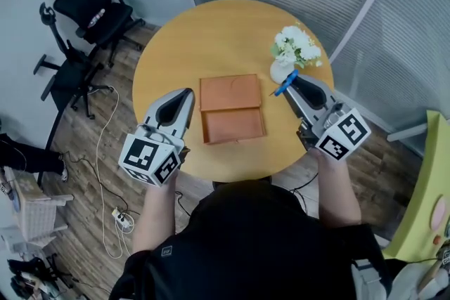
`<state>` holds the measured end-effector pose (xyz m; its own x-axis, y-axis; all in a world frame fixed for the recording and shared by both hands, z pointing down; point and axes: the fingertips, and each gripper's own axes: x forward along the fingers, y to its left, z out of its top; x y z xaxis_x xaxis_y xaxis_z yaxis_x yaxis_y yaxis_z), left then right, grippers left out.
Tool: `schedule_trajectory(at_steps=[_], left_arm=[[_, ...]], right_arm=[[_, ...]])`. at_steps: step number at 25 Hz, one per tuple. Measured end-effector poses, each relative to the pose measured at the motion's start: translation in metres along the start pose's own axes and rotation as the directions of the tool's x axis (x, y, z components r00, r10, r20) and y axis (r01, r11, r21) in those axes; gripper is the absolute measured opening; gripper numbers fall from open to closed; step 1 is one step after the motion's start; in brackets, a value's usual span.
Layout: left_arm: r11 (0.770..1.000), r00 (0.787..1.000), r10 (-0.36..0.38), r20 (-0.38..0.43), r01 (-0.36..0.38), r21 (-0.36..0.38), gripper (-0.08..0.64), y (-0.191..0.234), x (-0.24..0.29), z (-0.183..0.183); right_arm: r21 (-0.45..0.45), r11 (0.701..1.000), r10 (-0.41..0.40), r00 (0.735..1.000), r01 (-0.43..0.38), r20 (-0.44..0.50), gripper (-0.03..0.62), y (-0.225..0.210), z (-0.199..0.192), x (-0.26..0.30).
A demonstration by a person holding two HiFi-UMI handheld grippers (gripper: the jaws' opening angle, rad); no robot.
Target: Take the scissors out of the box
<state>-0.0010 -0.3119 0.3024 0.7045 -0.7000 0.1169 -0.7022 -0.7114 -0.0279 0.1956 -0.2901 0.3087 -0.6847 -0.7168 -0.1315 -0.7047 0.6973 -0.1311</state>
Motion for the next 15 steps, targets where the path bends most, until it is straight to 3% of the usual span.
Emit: schedule_trajectory(at_steps=[15], left_arm=[[0.997, 0.999, 0.036, -0.031, -0.037, -0.06, 0.015, 0.013, -0.013, -0.032]], right_arm=[[-0.001, 1.0, 0.008, 1.0, -0.008, 0.022, 0.087, 0.011, -0.003, 0.004]])
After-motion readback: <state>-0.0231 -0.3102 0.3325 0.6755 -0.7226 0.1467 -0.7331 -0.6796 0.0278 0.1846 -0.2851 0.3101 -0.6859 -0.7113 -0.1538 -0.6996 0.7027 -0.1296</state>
